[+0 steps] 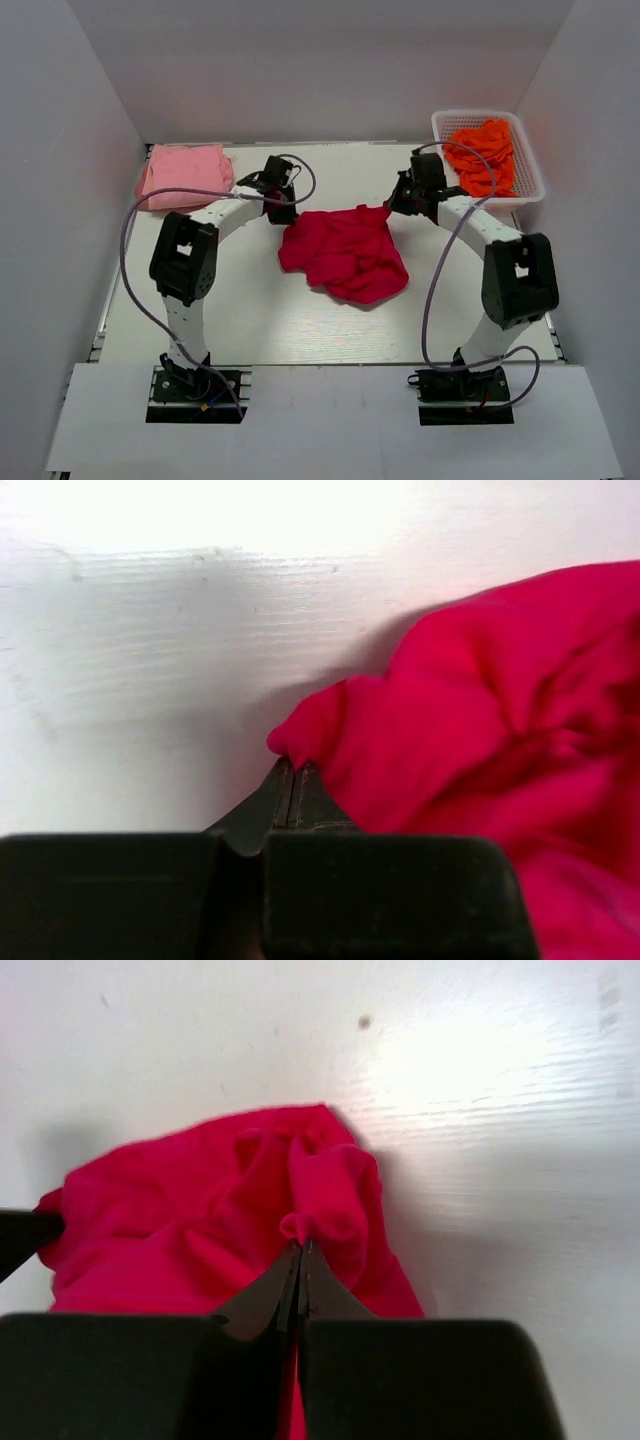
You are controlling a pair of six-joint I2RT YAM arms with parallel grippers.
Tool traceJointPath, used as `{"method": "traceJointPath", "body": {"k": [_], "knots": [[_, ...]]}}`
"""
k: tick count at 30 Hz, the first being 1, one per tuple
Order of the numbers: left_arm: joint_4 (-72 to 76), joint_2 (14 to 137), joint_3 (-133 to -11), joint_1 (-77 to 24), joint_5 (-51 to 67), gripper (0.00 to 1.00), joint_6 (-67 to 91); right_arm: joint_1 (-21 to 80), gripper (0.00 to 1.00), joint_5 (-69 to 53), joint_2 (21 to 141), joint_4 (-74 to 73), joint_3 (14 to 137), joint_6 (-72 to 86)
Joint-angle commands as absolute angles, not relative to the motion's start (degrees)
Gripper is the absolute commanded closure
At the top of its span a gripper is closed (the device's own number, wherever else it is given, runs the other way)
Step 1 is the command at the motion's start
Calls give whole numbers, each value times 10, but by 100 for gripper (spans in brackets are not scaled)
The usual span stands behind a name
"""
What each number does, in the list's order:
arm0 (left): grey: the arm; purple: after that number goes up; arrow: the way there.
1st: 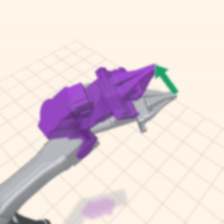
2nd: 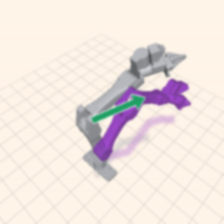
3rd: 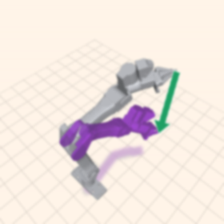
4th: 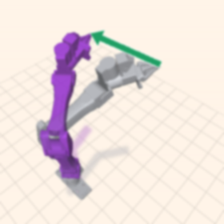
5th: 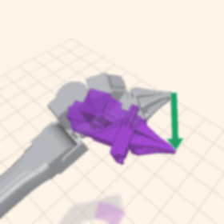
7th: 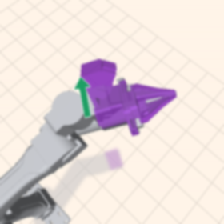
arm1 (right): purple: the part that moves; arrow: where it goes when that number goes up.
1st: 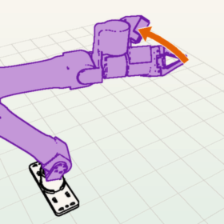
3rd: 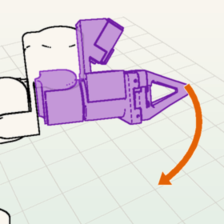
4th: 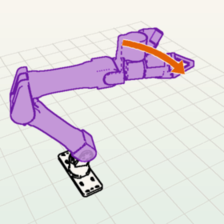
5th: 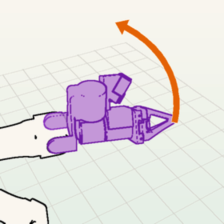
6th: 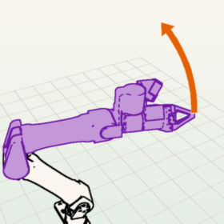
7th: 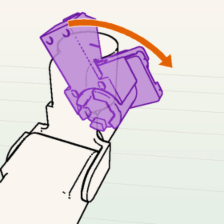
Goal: Fold and stack the t-shirts
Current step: Flatten out the tshirt
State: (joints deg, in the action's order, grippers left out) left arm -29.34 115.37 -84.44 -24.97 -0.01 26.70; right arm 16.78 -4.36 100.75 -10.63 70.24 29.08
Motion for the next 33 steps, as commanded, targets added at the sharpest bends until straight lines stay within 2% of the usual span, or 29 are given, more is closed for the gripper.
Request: {"method": "traceJointPath", "body": {"k": [1,10,19,25,29,33], "knots": [[-306,1048,-853,-252,-31,100,284,165,100,46,906,-82,697,296],[-332,883,-887,-252,-80,100,284,163,100,209,706,-89,724,228],[-332,712,-963,-252,-103,100,252,163,100,340,601,-71,810,118],[-310,648,-1051,-252,-12,100,216,163,100,295,541,-64,874,77],[-274,608,-1102,-245,146,100,205,165,100,249,491,-69,921,68],[-258,594,-1150,-245,236,100,205,164,100,208,447,-62,936,60]]}}
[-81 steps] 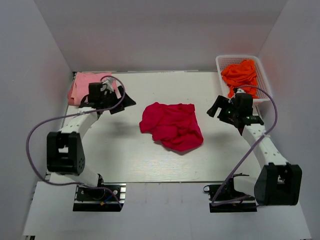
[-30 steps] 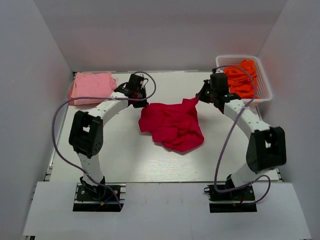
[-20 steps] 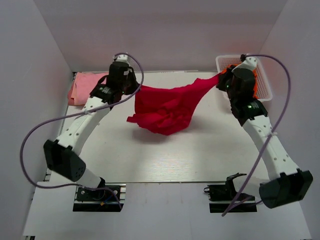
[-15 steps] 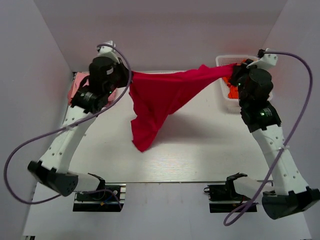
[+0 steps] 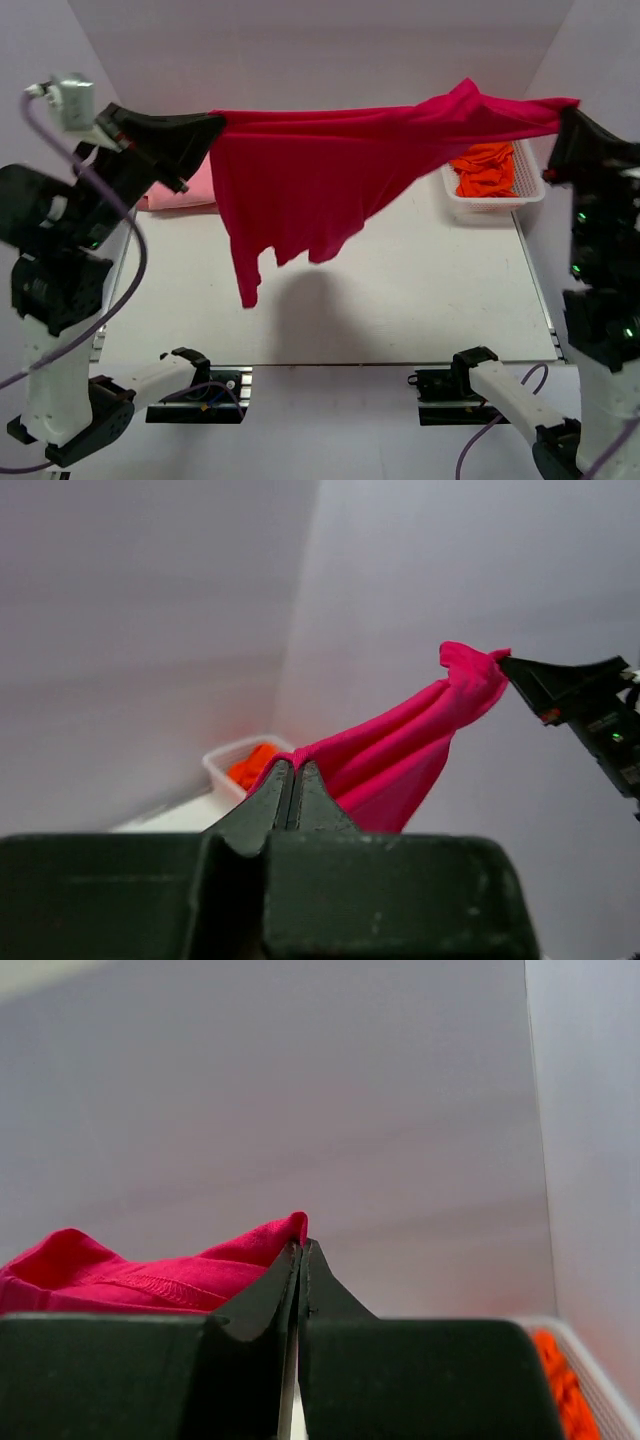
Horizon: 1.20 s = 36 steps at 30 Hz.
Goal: Fold and stack the t-shirts
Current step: Flatten out the tshirt
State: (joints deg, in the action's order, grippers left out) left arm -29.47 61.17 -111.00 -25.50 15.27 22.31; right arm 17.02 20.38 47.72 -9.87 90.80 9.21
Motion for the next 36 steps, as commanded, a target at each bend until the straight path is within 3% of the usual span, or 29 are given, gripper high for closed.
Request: {"method": "traceJointPath", "body": {"k": [1,11,14,19,21,22,23,24,25,28,32,36], "knots": [[-258,588,-1157,-240,242,100,205,165,100,205,433,-62,940,54],[-278,642,-1092,-240,175,100,216,164,100,229,432,-69,877,68],[-290,682,-1035,-240,150,100,211,164,100,270,451,-72,789,95],[-272,754,-889,-240,107,92,199,163,100,317,487,-82,611,188],[-265,807,-852,-240,87,77,204,163,100,316,507,-91,571,230],[-265,830,-828,-240,74,46,204,162,100,314,515,-92,537,252],[-265,853,-828,-240,66,25,204,163,100,313,545,-95,511,271],[-283,877,-828,-240,58,5,212,161,87,307,557,-106,498,279],[-295,901,-838,-240,53,0,212,161,71,304,572,-110,487,286],[-350,971,-882,-240,41,0,217,158,10,311,643,-149,516,275],[-370,974,-861,-240,41,0,238,162,10,316,715,-189,575,246],[-393,888,-741,-251,34,0,291,161,10,245,742,-188,581,219]]}}
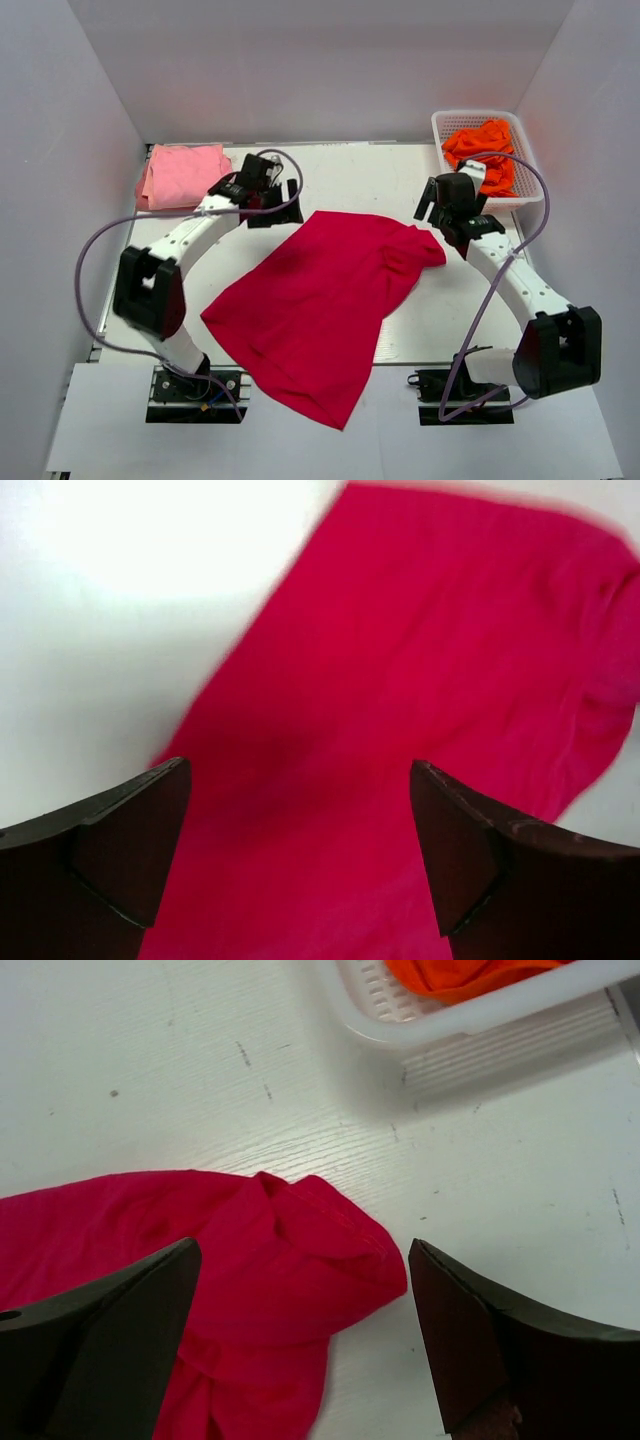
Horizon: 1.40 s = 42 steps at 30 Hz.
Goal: Fold and stack the t-shirts
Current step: Flatten out the tshirt
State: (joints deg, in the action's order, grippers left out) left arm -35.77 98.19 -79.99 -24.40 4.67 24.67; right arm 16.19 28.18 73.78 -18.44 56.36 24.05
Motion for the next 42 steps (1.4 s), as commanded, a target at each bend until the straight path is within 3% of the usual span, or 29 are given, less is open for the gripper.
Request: {"method": "traceJointPath", "body": {"k": [1,8,13,18,20,29,36,39,42], "knots": [[-398,869,-715,-251,42,0,305,163,10,233,746,-168,577,208],[-410,753,-501,-251,77,0,398,164,10,24,811,-107,544,198],[-398,773,-456,-251,72,0,434,165,10,-51,895,-83,555,234],[-367,845,-456,-240,-5,0,434,163,10,-74,931,-70,541,294],[-360,919,-495,-240,-81,0,434,163,10,-59,932,-55,510,317],[-363,1214,-789,-222,-81,0,318,163,10,13,856,-101,418,358],[-439,1343,-1174,-210,-81,0,214,163,10,-7,841,-124,478,287],[-474,1319,-1207,-198,-55,0,214,161,10,-3,854,-135,552,265],[-484,1251,-1100,-193,-54,0,245,157,10,16,883,-180,632,272]]}}
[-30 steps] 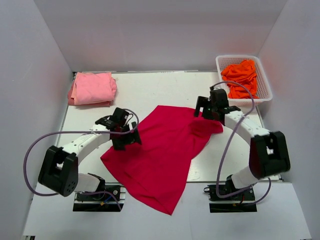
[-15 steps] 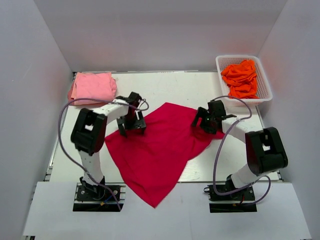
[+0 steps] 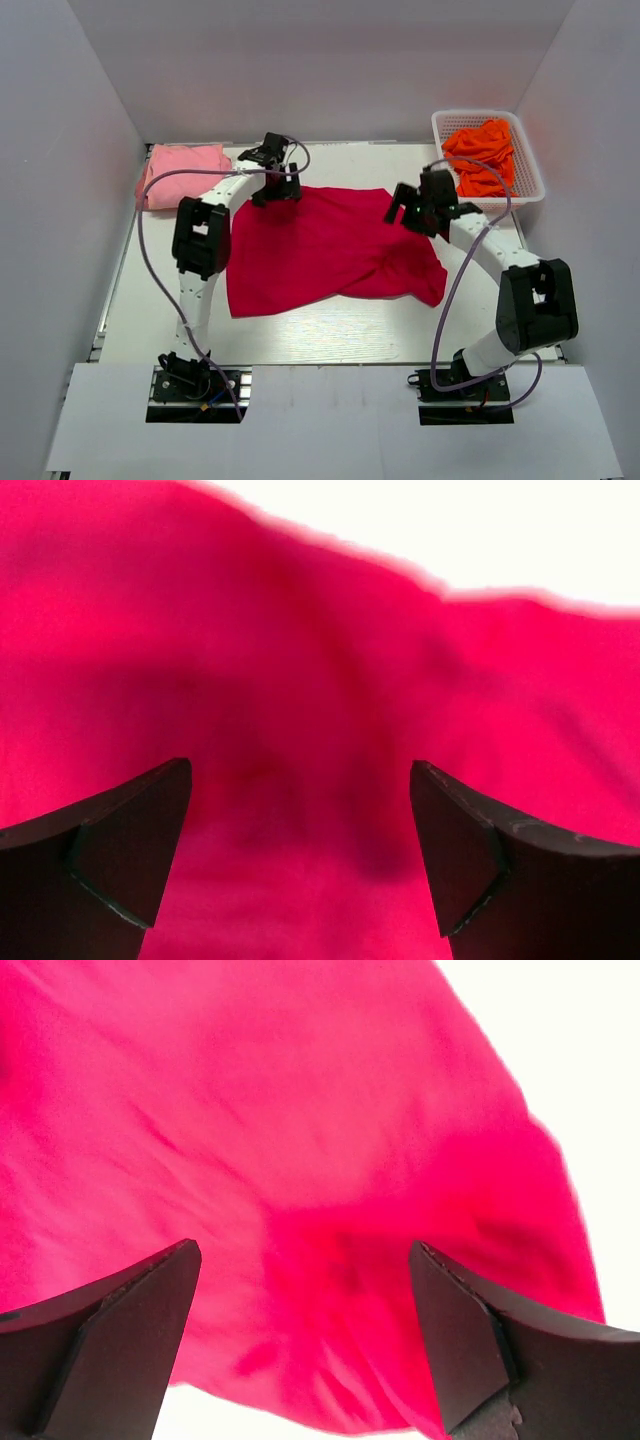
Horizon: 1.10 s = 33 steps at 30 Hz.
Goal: Fold and stack the t-shirts
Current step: Flatten out the tshirt
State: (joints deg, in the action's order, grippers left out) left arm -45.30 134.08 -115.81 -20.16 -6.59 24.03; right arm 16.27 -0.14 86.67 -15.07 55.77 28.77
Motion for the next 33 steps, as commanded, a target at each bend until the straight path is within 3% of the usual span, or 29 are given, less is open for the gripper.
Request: {"method": "traceJointPath", "body": {"k": [1,5,14,21,28,33], "knots": [[-467,1195,-1060,-192,-61,0,268,157,10,11,892,-192,641,279],[-448,1089,-886,-171,-80,0,297,148,10,-21,902,-194,650,293],[-373,1058,-764,-117,-6,0,314,131,10,-44,910,-228,656,289],[-305,1053,-735,-105,52,0,288,124,10,-34,890,-229,634,290],[-318,1016,-722,-105,7,0,277,123,10,-39,865,-219,602,298],[-312,1047,-739,-122,39,0,258,124,10,-35,856,-214,584,301]]}}
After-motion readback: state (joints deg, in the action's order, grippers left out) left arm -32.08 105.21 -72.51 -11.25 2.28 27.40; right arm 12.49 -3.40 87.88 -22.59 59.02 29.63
